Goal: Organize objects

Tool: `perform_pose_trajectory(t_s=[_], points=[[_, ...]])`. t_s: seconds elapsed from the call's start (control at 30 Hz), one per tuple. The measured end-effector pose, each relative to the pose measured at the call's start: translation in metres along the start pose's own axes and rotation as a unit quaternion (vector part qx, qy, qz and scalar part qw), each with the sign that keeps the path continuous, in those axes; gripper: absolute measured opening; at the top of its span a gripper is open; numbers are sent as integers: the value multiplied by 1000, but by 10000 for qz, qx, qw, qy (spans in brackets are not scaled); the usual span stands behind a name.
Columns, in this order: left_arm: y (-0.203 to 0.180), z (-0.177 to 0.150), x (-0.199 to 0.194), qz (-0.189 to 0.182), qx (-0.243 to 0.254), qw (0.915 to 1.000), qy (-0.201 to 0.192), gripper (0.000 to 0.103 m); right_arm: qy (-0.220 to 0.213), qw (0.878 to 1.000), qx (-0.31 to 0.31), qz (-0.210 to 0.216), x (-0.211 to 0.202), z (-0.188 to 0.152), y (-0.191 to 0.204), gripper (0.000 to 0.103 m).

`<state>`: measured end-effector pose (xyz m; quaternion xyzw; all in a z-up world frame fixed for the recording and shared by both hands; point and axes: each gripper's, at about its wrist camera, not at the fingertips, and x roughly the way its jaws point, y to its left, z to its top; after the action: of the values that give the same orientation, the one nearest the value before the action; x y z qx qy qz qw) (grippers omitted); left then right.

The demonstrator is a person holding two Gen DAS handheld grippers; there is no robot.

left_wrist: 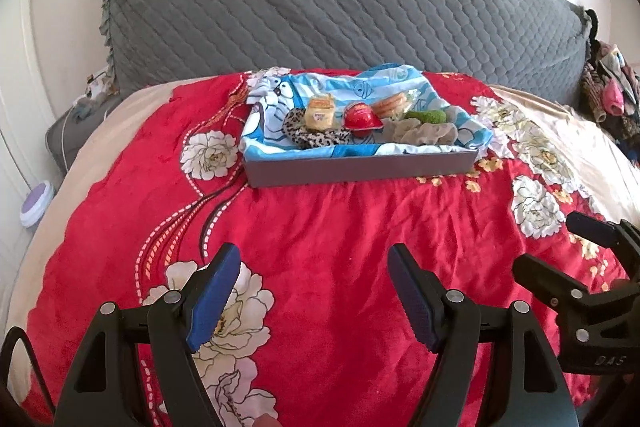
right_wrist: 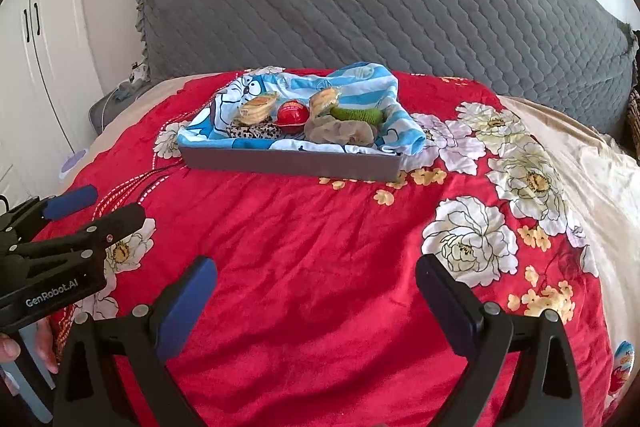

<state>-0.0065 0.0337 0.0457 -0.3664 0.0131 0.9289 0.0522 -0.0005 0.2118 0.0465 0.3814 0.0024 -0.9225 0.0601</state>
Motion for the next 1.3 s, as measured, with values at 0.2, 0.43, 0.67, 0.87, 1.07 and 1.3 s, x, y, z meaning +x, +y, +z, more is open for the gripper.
perform_pose_trajectory(t_s=[0.2, 0.43, 0.67, 0.87, 1.07, 1.3], points=[[3, -6, 11, -4, 4, 10000, -10, 77, -33, 10000, 27, 19, 4, -4, -1, 101], [3, -13, 22, 63, 94, 9999, -9, 77, 9, 10000, 43, -30, 16, -12, -4, 101], [2, -13, 25, 25, 79, 10000, -26, 77, -29, 10000, 81, -20, 19, -14, -5, 101], [1, -14, 27, 17, 96, 9999, -29, 77, 4, 10000, 0, -47, 26, -19, -6, 101], [1, -15, 26, -5, 60, 10000, -57, 77, 11, 10000, -88, -44, 29, -24, -2, 101], [2, -18, 29, -43, 46, 10000, -50, 77, -31, 9999, -123, -35, 30, -27, -1, 101]])
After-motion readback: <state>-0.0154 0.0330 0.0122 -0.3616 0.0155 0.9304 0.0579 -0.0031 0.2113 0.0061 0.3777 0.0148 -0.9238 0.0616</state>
